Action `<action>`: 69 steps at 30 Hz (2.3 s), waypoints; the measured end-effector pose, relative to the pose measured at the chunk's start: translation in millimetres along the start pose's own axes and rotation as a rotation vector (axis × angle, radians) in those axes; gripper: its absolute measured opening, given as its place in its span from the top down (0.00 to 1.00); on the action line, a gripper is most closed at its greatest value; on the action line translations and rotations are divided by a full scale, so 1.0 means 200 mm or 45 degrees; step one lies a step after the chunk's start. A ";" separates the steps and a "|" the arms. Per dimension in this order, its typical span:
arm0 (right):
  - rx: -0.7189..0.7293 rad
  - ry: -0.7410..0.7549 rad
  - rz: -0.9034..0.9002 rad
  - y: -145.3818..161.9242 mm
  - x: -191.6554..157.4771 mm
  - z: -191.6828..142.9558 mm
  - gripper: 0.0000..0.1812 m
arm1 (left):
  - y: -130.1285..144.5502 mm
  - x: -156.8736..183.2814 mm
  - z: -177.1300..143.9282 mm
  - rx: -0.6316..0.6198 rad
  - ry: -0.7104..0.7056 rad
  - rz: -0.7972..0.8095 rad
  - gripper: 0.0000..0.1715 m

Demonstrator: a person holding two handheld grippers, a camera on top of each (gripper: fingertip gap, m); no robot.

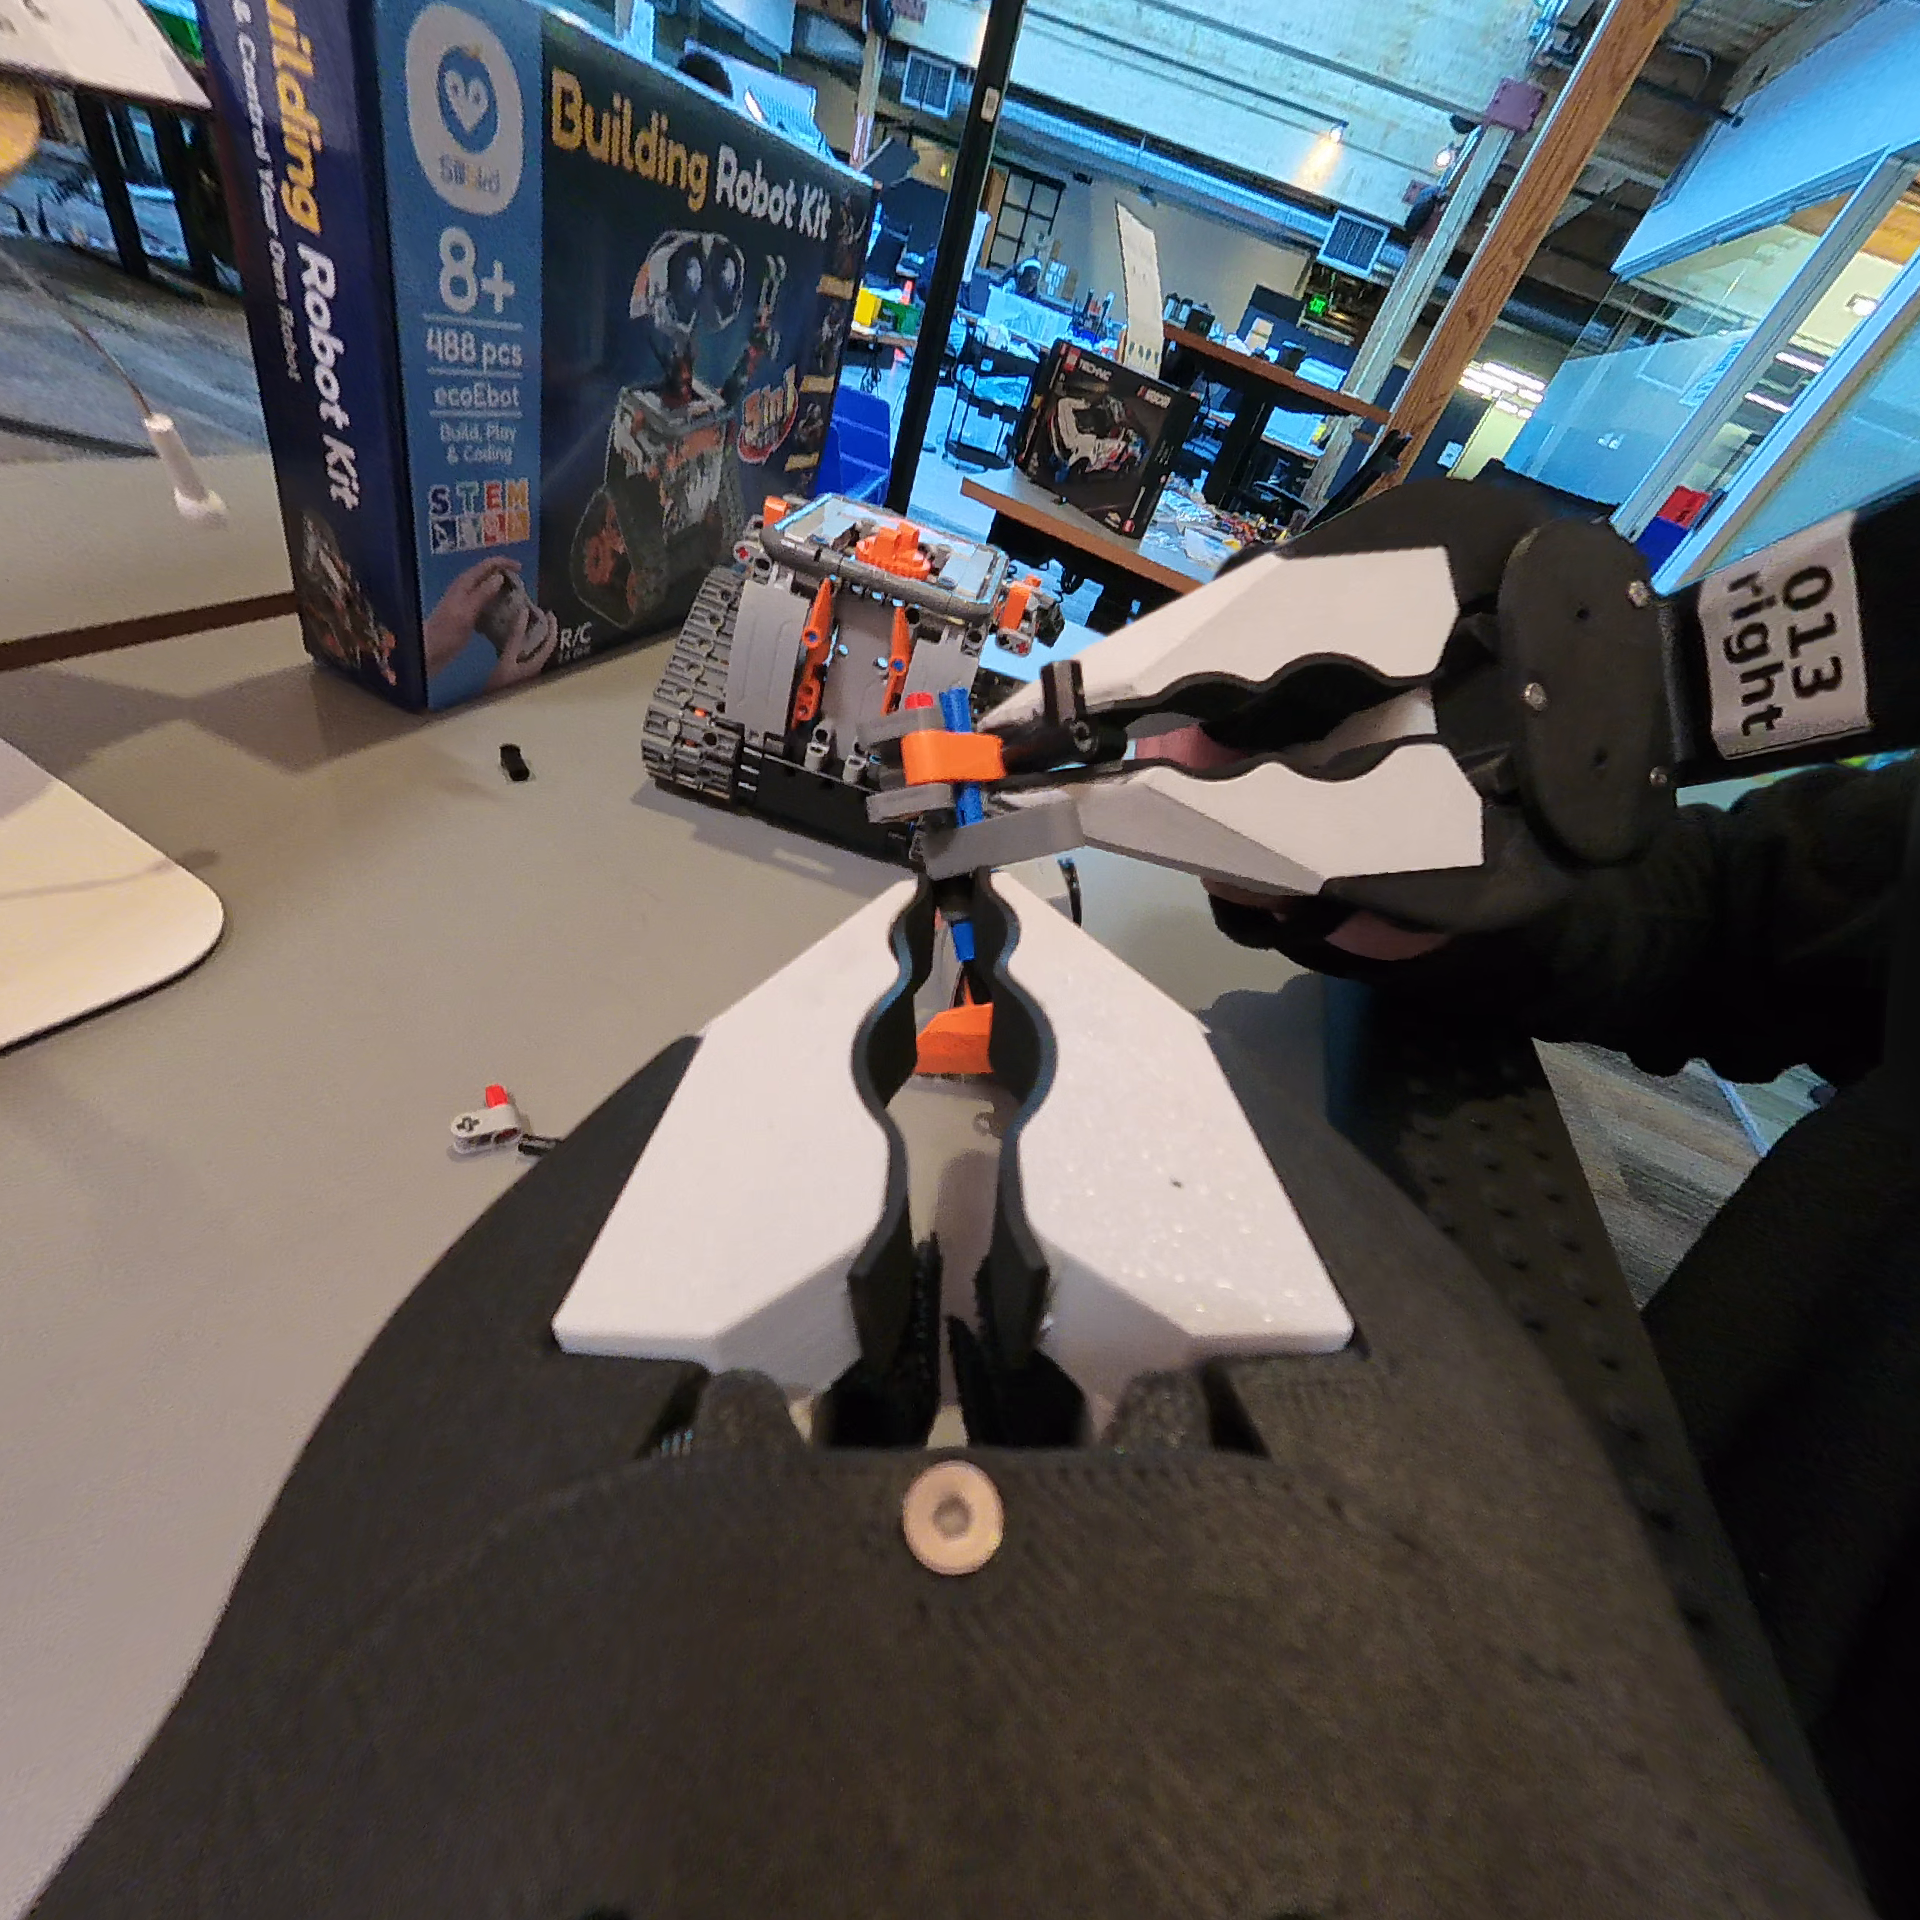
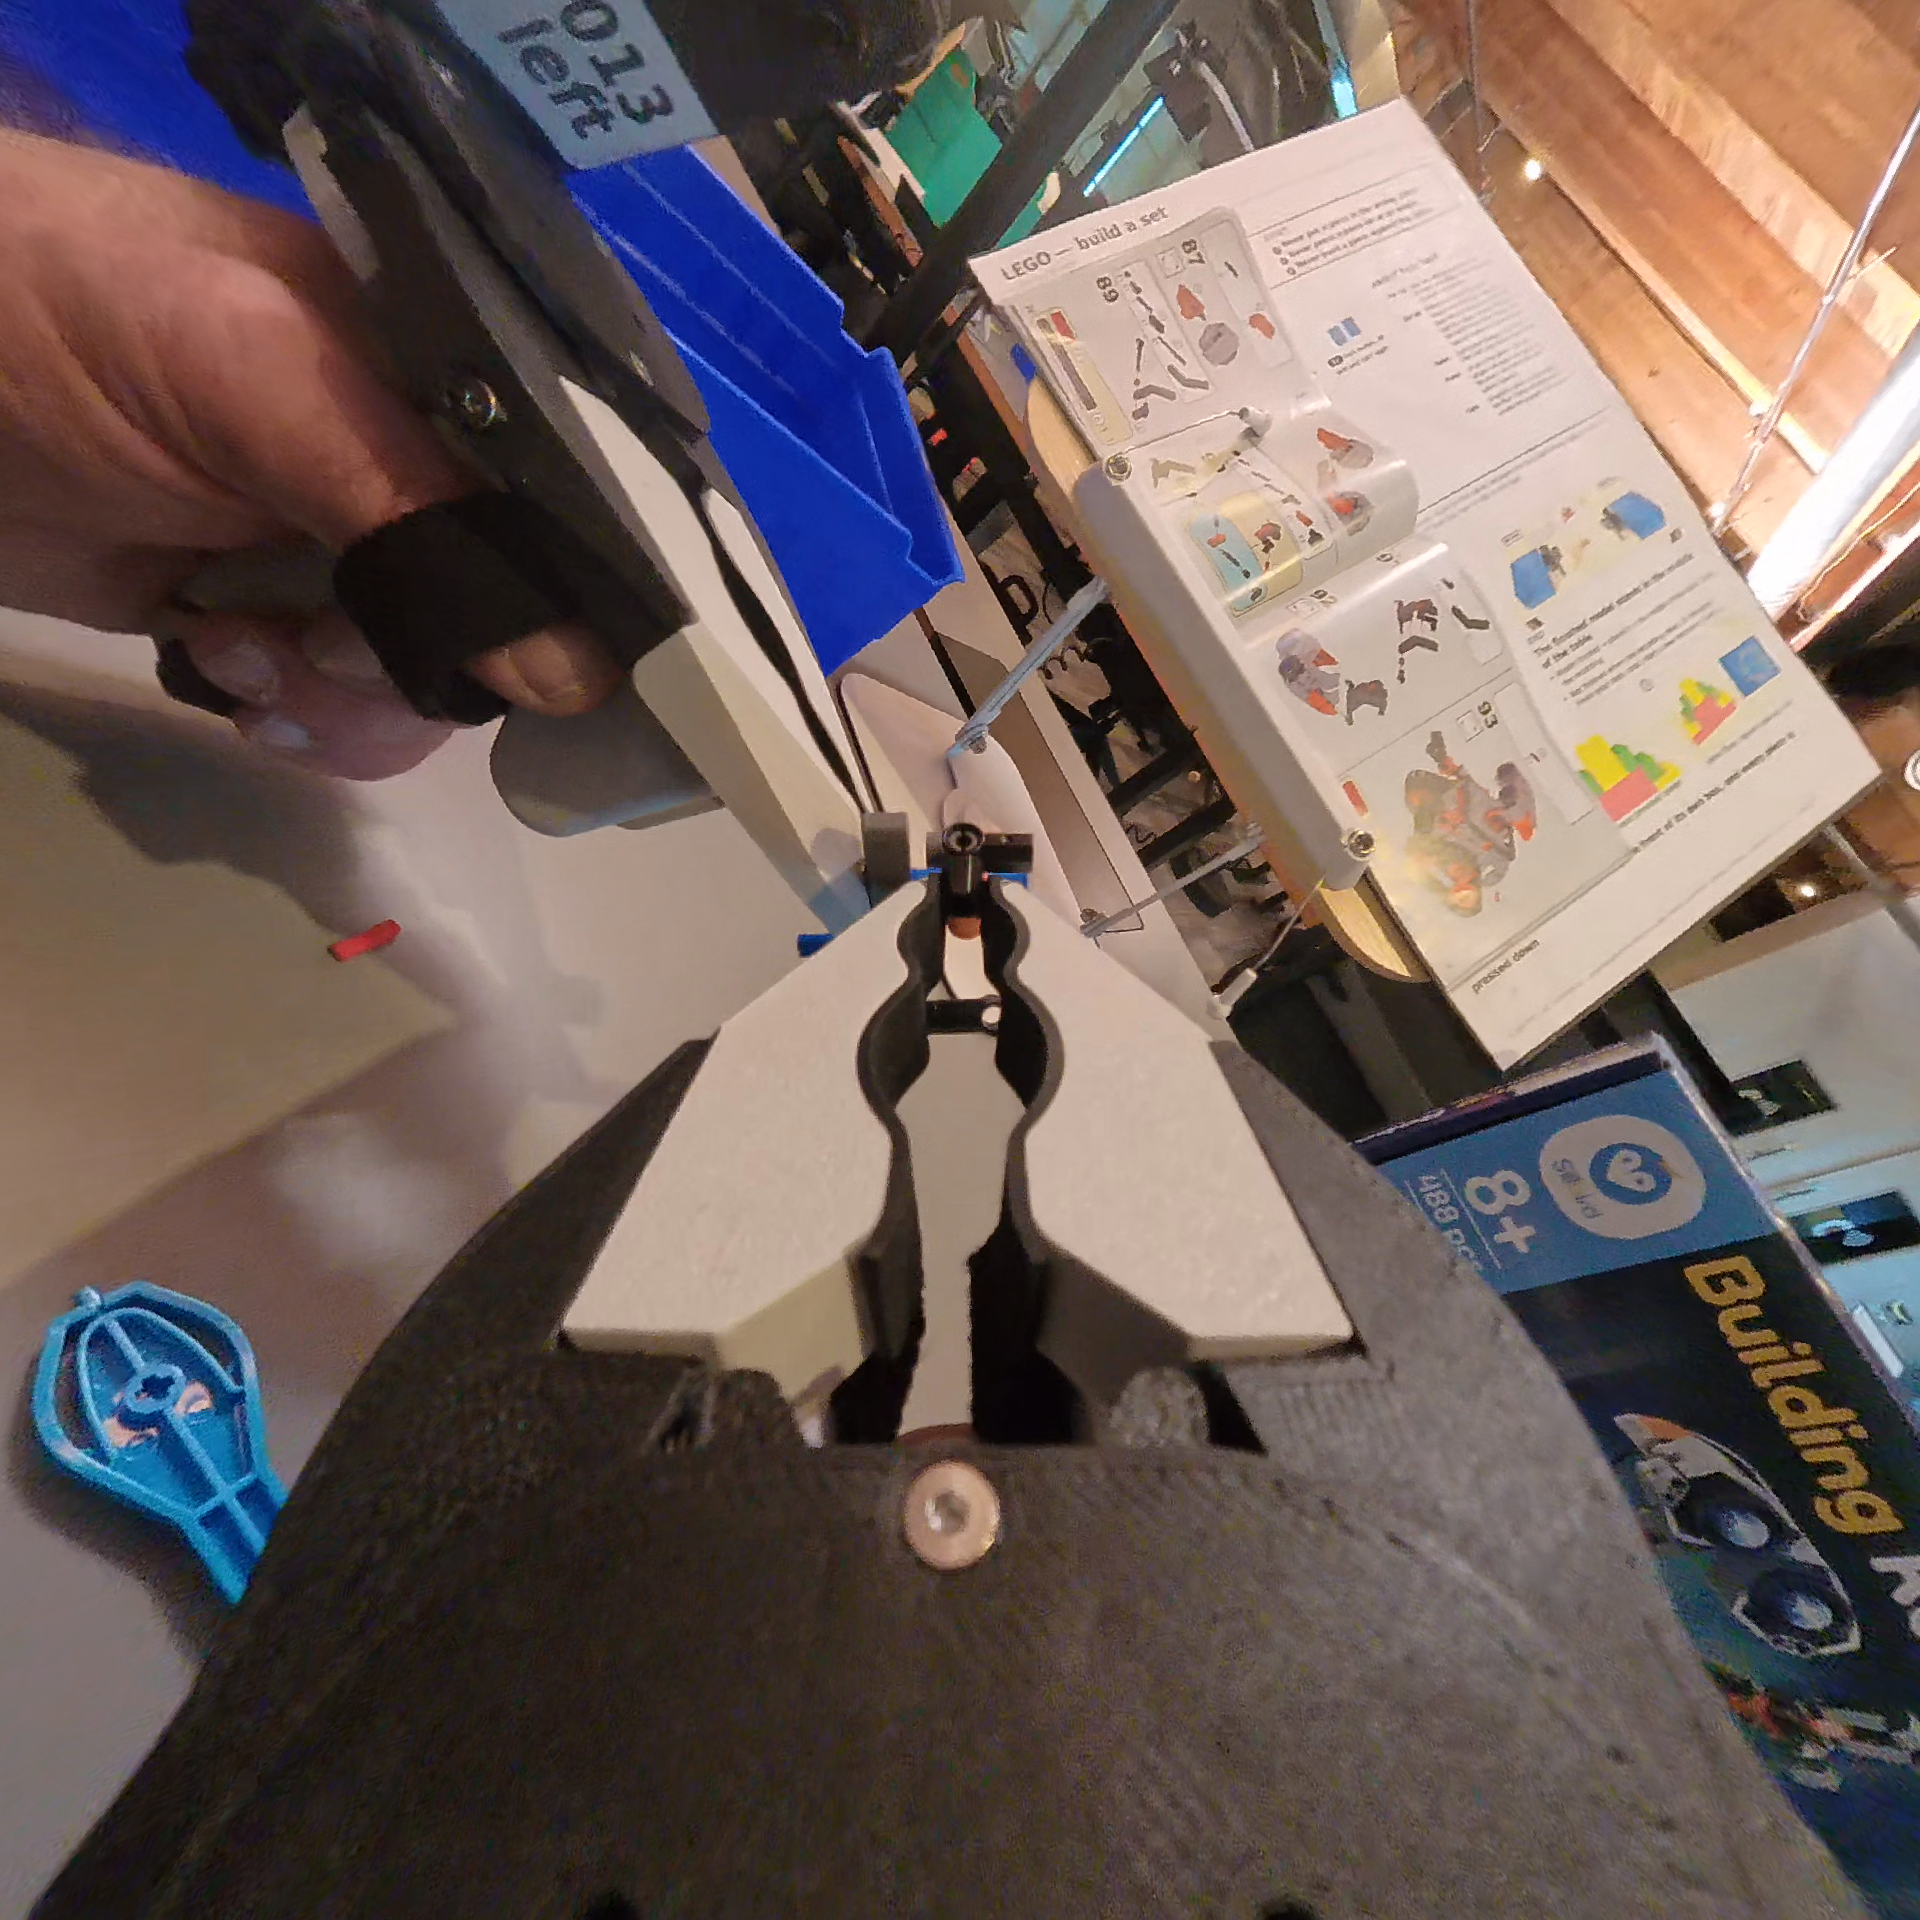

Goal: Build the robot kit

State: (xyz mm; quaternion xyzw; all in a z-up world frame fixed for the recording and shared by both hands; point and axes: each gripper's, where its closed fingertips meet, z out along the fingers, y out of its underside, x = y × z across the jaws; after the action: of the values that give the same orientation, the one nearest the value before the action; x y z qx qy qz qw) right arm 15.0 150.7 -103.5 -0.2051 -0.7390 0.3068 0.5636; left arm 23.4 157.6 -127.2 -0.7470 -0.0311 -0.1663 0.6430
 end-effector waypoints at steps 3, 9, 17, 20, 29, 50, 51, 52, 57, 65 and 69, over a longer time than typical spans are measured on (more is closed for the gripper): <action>-0.001 0.003 -0.027 0.00 -0.01 0.00 0.98 | 0.01 0.00 0.00 -0.012 0.002 -0.025 0.97; 0.045 -0.054 0.041 -0.01 -0.01 -0.01 0.98 | 0.01 0.00 -0.01 -0.010 -0.001 -0.007 0.97; 0.063 0.026 -0.056 -0.04 0.00 -0.04 0.98 | -0.03 0.03 -0.02 0.029 -0.005 0.034 0.97; 0.054 0.046 -0.111 -0.04 -0.01 -0.04 0.98 | -0.02 0.03 -0.02 0.035 0.022 -0.004 0.97; 0.062 -0.019 -0.110 -0.03 -0.04 -0.04 0.98 | -0.01 0.03 -0.02 0.018 0.029 -0.026 0.98; 0.045 -0.256 0.054 0.01 -0.09 -0.02 0.95 | 0.05 -0.01 -0.02 -0.120 -0.062 0.111 0.97; 0.041 -0.278 0.079 0.01 -0.09 -0.02 0.92 | 0.05 -0.01 -0.02 -0.116 -0.040 0.081 0.97; 0.057 -0.294 0.110 0.00 -0.08 -0.03 0.88 | 0.05 -0.02 -0.02 -0.139 -0.029 0.067 0.98; 0.064 -0.405 0.285 0.03 -0.05 -0.04 0.82 | 0.03 -0.01 -0.03 -0.101 0.027 0.007 0.97; 0.075 -0.570 0.429 0.04 -0.11 -0.02 0.86 | 0.08 0.05 -0.02 -0.157 0.250 -0.177 0.98; 0.028 -0.495 0.262 0.04 -0.12 -0.02 0.87 | 0.08 0.04 -0.02 -0.158 0.259 -0.206 0.97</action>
State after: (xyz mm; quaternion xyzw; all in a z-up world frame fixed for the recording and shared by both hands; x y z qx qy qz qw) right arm 25.1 141.6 -125.5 -0.2104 -0.8056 0.4044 0.3784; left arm 35.1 149.5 -139.8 -0.7597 -0.0153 -0.2940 0.5799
